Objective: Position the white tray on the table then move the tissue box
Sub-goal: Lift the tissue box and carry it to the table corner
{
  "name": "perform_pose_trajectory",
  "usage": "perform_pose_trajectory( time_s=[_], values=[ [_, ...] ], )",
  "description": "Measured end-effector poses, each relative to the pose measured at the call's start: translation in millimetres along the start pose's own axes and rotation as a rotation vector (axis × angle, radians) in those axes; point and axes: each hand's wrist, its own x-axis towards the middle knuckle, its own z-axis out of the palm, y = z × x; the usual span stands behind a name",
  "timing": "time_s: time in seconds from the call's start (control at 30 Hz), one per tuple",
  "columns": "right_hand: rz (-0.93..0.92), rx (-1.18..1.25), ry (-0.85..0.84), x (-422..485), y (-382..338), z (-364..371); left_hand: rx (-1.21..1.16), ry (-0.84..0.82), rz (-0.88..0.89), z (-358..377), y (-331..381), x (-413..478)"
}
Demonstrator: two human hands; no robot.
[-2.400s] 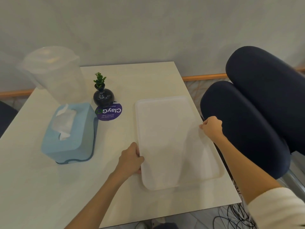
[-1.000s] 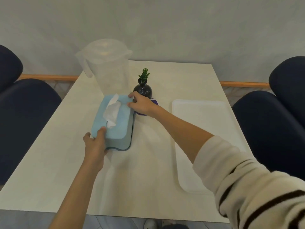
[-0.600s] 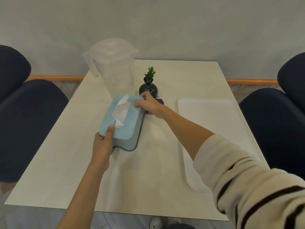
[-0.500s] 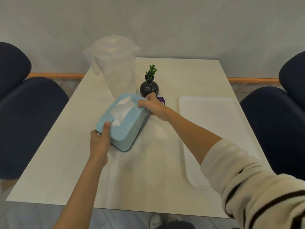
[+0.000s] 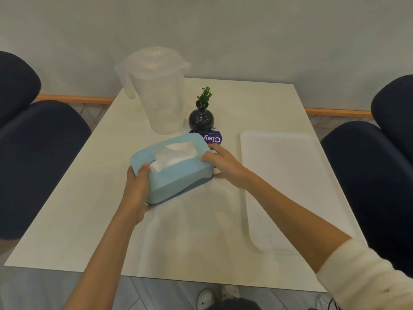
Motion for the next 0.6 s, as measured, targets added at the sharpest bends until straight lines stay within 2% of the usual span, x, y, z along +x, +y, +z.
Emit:
perform_pose_trajectory(
  time_s=[0.23, 0.47, 0.6],
  values=[
    [-0.207, 0.221, 0.191, -47.9, 5.3, -40.7, -0.024, -0.154, 0.261, 40.9, 24.6, -34.4],
    [-0.292, 0.256, 0.386, -66.4, -6.0, -140.1, 0.044, -0.326, 0.406, 142.8, 46.5, -49.8],
    [-0.253, 0.261, 0.455, -53.7, -4.5, -197.2, 0.082, -0.36, 0.335, 213.6, 59.9, -34.9]
  ],
)
